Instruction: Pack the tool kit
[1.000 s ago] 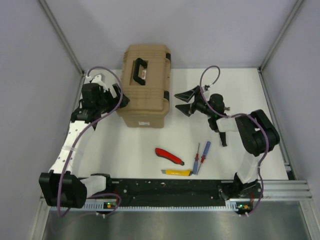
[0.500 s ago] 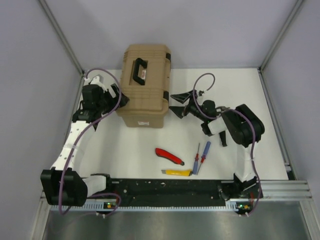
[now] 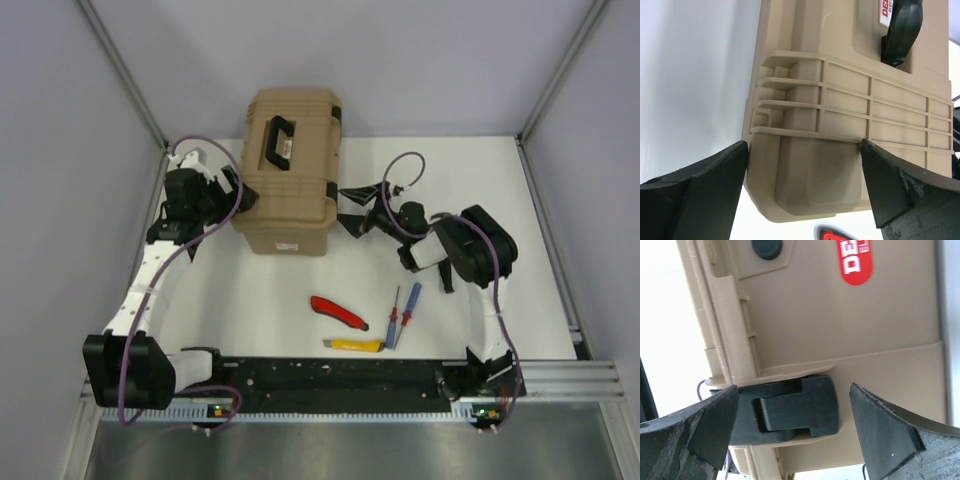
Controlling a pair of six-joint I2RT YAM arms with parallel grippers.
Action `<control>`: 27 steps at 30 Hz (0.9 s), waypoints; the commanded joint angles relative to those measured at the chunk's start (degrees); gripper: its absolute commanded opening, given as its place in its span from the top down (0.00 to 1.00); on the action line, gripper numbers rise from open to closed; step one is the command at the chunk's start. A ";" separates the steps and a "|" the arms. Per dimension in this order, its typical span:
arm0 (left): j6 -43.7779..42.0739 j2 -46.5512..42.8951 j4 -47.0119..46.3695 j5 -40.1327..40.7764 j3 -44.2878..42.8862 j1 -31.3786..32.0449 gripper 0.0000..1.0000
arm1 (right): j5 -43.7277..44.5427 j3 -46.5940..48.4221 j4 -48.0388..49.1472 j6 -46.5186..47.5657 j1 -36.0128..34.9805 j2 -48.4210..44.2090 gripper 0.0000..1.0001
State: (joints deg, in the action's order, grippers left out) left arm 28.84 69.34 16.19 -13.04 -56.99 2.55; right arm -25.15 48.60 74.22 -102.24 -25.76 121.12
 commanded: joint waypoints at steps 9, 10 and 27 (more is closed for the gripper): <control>-0.01 3.34 2.36 -5.95 -0.84 1.41 0.06 | -3.07 8.96 18.16 -1.91 -6.14 -7.66 0.09; -0.10 3.61 2.45 -6.03 -1.01 1.41 0.06 | -2.98 9.14 18.07 -2.09 -6.41 -7.39 0.09; 0.25 4.40 3.15 -7.53 -0.93 1.41 0.07 | -8.95 8.71 18.07 10.03 -7.11 -6.24 0.44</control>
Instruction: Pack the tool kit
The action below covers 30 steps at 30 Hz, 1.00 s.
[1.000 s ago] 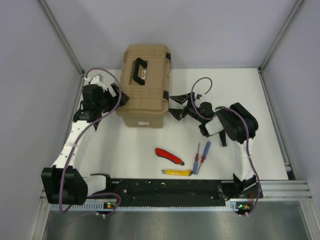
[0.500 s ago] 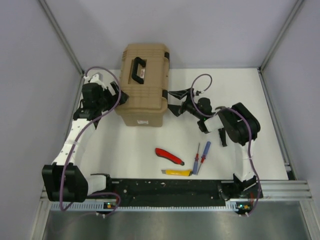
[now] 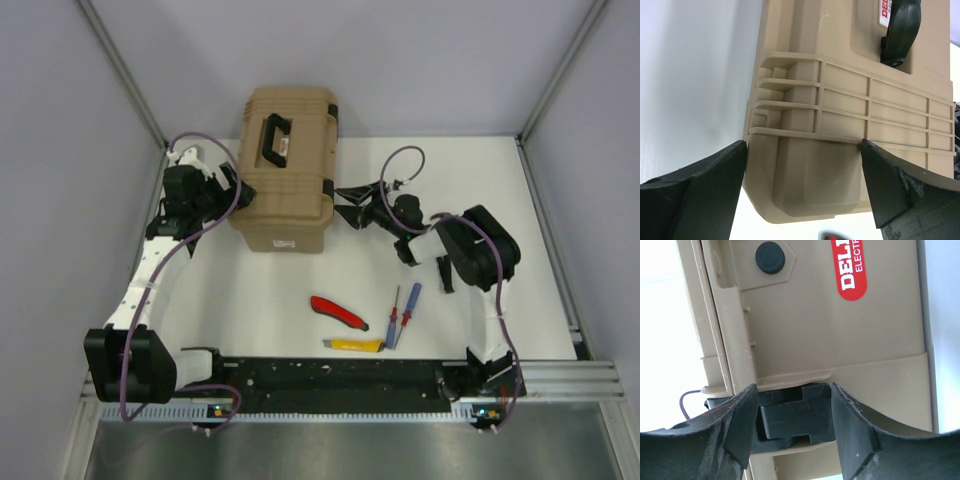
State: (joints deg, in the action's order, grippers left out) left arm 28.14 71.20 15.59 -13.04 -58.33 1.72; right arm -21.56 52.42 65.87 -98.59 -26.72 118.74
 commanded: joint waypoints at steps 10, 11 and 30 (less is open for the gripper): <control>0.16 2.28 5.15 -6.04 -0.21 2.42 0.07 | -10.61 0.41 26.42 6.48 -6.41 -4.48 0.32; 0.07 2.19 5.41 -5.86 -0.64 2.42 0.07 | -9.82 -0.82 26.33 6.22 -6.41 -4.04 0.27; 3.85 3.24 5.06 -7.53 -1.18 3.38 0.07 | -9.81 0.12 26.51 3.22 -8.96 -6.15 0.14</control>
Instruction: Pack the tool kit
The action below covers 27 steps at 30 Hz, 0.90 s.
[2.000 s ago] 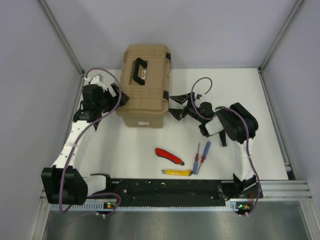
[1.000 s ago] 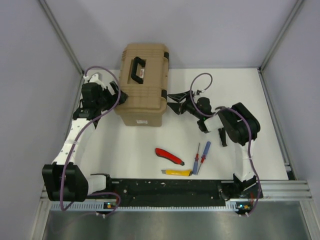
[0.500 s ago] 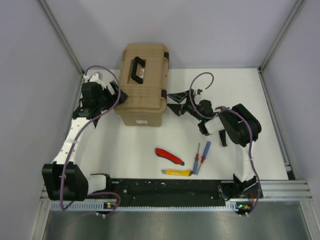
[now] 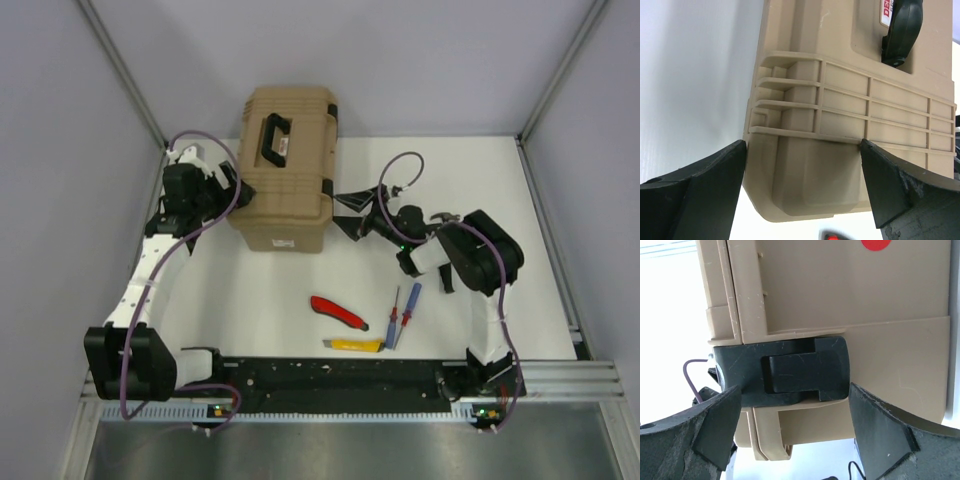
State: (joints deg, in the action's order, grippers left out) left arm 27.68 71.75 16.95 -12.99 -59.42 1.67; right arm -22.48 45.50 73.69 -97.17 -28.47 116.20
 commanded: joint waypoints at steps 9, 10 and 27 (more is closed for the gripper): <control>3.61 3.49 3.35 -7.13 -1.14 3.60 0.07 | -10.65 15.40 18.68 2.16 -8.44 0.77 0.12; 3.61 3.84 3.27 -7.22 -1.31 3.60 0.07 | -10.74 16.11 18.68 1.72 -8.62 1.82 0.12; 4.40 4.28 2.65 -6.69 -0.17 3.69 0.08 | -10.21 25.78 18.68 -5.84 -10.12 9.84 0.17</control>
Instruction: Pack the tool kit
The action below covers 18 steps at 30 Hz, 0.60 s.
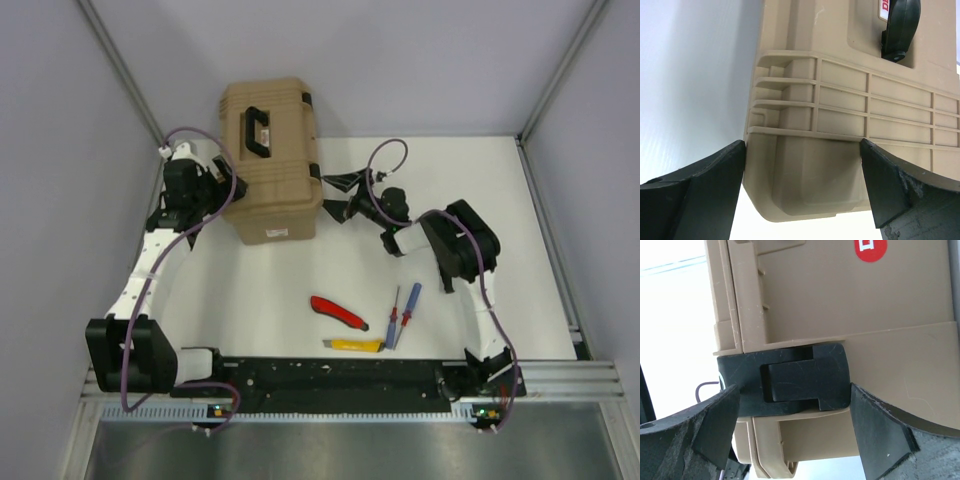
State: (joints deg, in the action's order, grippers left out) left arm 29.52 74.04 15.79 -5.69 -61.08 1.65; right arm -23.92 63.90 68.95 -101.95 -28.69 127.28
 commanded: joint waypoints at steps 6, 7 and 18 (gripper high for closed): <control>1.69 1.99 3.81 -13.99 1.31 3.71 0.08 | -10.62 5.98 23.34 1.92 -10.07 -4.76 0.44; 1.51 1.99 3.81 -13.99 1.31 3.71 0.08 | -10.62 5.10 23.42 2.37 -10.16 -5.11 0.47; -0.16 1.72 5.30 -12.06 1.49 3.89 0.08 | -9.30 2.55 23.25 4.74 -9.98 -5.99 0.75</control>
State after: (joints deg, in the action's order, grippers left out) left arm 29.04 74.02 15.90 -5.93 -61.08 1.28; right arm -23.46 63.99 65.08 -101.51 -29.45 127.22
